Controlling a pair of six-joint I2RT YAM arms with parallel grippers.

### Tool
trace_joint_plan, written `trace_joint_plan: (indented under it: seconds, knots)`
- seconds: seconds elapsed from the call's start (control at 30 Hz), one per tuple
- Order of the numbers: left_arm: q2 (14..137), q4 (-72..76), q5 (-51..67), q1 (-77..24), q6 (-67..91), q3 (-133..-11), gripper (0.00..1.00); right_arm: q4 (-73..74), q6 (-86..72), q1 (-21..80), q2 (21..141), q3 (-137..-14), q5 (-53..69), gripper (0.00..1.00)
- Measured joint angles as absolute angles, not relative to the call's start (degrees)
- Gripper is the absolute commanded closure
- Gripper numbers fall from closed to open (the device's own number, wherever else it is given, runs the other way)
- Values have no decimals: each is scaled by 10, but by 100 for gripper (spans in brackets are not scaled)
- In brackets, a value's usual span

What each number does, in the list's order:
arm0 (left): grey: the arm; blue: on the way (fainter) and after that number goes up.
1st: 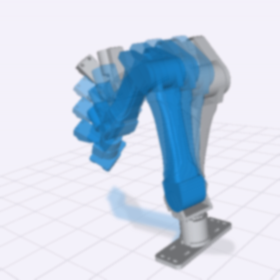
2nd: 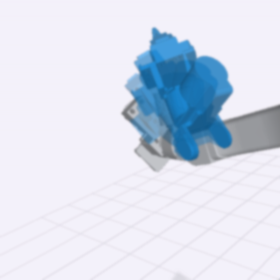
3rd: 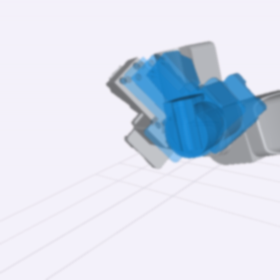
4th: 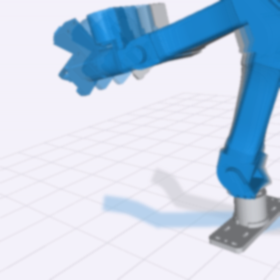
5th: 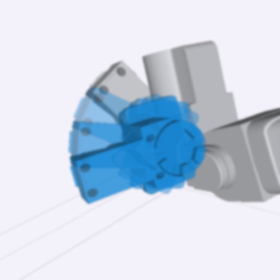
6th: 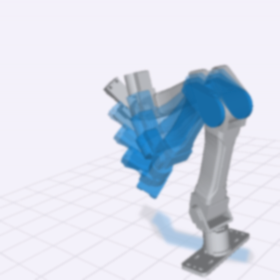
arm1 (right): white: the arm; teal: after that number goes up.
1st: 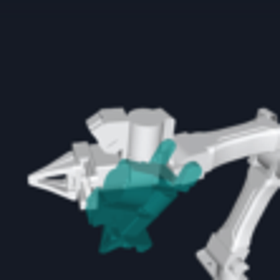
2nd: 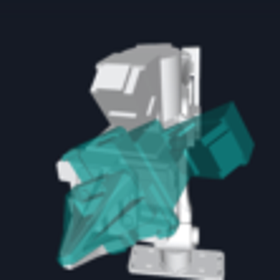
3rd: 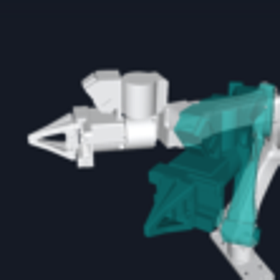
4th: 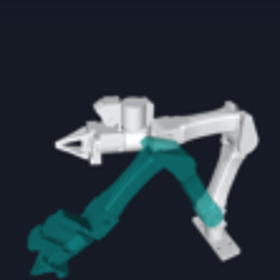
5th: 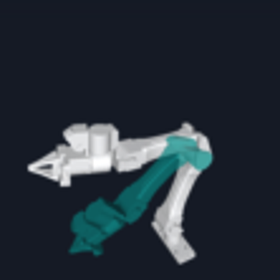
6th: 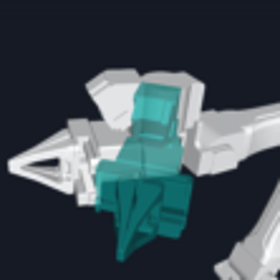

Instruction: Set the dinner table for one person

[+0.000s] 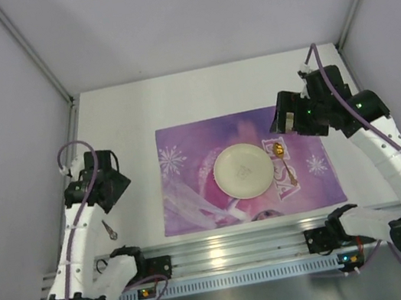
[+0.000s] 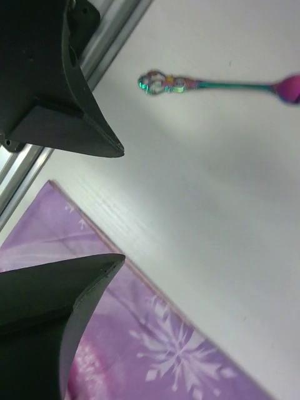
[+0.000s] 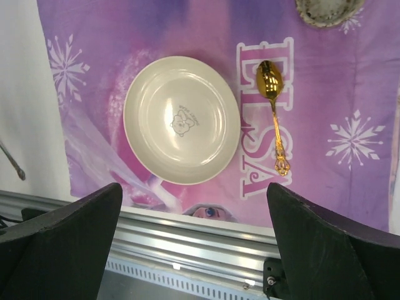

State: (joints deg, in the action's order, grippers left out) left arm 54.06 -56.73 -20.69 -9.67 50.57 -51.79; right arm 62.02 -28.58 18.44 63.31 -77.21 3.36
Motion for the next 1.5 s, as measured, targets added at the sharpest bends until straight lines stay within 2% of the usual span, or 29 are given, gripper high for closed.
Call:
trace_joint_plan:
  seconds: [0.1,0.37,0.53,0.7,0.83,1.33,1.5]
  knots:
    - [556,-578,-187,-20,470,-518,32,612,-286,190,650,-768,52,0]
    - [752,-554,-103,123,372,-549,34,605,-281,199,662,-768,70,0]
    - [763,-543,-90,172,311,-564,33,604,-276,199,660,-768,70,0]
    - [778,-528,-81,243,240,-571,42,600,-272,199,657,-757,66,0]
    - [816,-511,-72,296,208,-574,44,598,-270,200,659,-757,63,0]
    - [951,-434,-40,354,198,-557,61,596,-265,201,707,-758,59,0]
    - [961,-432,-19,364,196,-563,66,596,-262,201,713,-759,53,0]
